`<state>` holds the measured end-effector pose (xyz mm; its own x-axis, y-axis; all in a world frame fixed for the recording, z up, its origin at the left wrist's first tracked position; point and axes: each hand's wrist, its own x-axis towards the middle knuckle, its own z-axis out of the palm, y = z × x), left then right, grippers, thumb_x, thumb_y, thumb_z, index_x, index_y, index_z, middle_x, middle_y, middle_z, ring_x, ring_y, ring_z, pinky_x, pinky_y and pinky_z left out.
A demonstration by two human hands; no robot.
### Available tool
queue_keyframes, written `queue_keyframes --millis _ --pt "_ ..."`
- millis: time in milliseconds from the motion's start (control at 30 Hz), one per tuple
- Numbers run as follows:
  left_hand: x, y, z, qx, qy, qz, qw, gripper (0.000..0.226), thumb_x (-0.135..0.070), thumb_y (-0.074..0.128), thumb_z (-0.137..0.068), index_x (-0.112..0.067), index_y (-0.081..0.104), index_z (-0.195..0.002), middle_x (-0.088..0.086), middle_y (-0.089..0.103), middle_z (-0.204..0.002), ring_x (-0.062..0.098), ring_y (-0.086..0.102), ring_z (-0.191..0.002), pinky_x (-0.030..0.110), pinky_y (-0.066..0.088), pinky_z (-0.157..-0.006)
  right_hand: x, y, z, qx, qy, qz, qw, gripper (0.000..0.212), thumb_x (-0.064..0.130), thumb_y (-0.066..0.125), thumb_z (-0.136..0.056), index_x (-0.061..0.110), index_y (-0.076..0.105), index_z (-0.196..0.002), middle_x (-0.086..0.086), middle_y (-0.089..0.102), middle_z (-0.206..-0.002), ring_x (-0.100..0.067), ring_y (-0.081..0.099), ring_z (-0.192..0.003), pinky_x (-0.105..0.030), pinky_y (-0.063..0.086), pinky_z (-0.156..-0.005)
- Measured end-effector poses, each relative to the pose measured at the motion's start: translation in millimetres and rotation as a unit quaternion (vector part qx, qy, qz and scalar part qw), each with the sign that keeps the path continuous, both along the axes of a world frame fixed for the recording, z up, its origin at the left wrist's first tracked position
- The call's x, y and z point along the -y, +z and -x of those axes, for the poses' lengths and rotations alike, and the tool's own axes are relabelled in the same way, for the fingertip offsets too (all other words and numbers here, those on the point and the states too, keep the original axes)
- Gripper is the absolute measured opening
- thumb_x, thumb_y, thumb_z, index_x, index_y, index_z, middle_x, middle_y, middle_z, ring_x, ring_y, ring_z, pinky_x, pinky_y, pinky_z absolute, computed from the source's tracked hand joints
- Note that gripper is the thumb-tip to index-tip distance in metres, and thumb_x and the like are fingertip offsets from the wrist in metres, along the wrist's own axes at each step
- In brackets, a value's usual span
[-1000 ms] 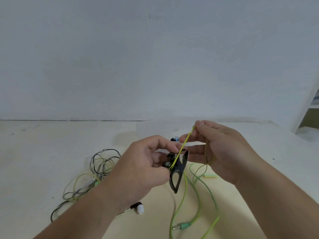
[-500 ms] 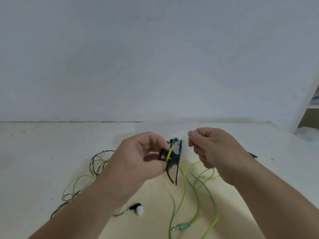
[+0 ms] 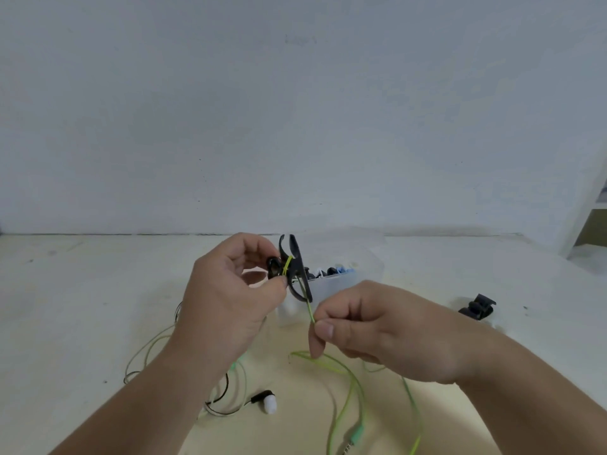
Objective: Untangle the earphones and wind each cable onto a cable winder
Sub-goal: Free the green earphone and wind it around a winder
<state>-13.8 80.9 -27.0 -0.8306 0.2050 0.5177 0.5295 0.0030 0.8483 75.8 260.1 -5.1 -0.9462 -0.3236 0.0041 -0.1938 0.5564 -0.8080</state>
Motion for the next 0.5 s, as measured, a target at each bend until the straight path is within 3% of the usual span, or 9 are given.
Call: queue_keyframes --millis 233,300,367,433,500 --pt "-2.6 3.7 -10.8 -0.097 0.019 0.1 0.99 0.018 -0.036 0.067 -0.062 -0.028 0.064 -0.077 -0.012 0.068 -0.078 0.013 0.065 -0.082 0.024 0.051 -0.084 -1.9 1.3 0.1 -0.039 -0.019 0.076 0.996 0.031 0.035 0.055 -0.093 0.013 0.07 -0.076 0.007 0.036 -0.054 -0.015 0.028 -0.053 -0.032 0.022 -0.051" --pt "-1.3 3.4 -11.8 -0.113 0.029 0.137 0.984 0.017 -0.023 0.076 -0.066 -0.03 0.063 -0.075 -0.016 0.067 -0.076 0.009 0.064 -0.083 0.012 0.046 -0.083 -3.0 3.7 -0.5 -0.055 -0.046 0.117 0.991 0.029 0.034 0.057 -0.09 0.017 0.068 -0.07 0.005 0.034 -0.053 -0.017 0.026 -0.053 -0.032 0.02 -0.051" --pt "0.1 1.6 -12.7 -0.122 0.035 0.18 0.976 0.034 -0.003 0.078 -0.07 -0.032 0.062 -0.071 -0.024 0.064 -0.068 -0.004 0.062 -0.075 0.002 0.039 -0.077 -4.5 6.7 -1.0 -0.063 -0.07 0.165 0.982 0.028 0.032 0.057 -0.088 0.018 0.065 -0.065 0.006 0.033 -0.052 -0.016 0.024 -0.051 -0.027 0.02 -0.049" --pt "1.1 0.6 -15.1 -0.121 0.022 0.212 0.97 0.038 0.001 0.077 -0.071 -0.034 0.063 -0.071 -0.028 0.062 -0.066 -0.012 0.056 -0.06 0.0 0.037 -0.073 -6.5 8.2 -1.2 -0.079 -0.095 0.182 0.976 0.028 0.031 0.057 -0.086 0.018 0.065 -0.063 0.006 0.032 -0.051 -0.015 0.023 -0.05 -0.026 0.019 -0.048" --pt "0.7 -1.4 -16.2 -0.123 0.01 0.23 0.965 0.034 -0.003 0.077 -0.072 -0.035 0.064 -0.074 -0.027 0.066 -0.075 -0.011 0.059 -0.069 -0.001 0.035 -0.074 -8.6 7.9 -0.1 -0.106 -0.122 0.176 0.971 0.026 0.029 0.058 -0.083 0.016 0.065 -0.062 0.0 0.031 -0.053 -0.019 0.022 -0.052 -0.03 0.017 -0.05"
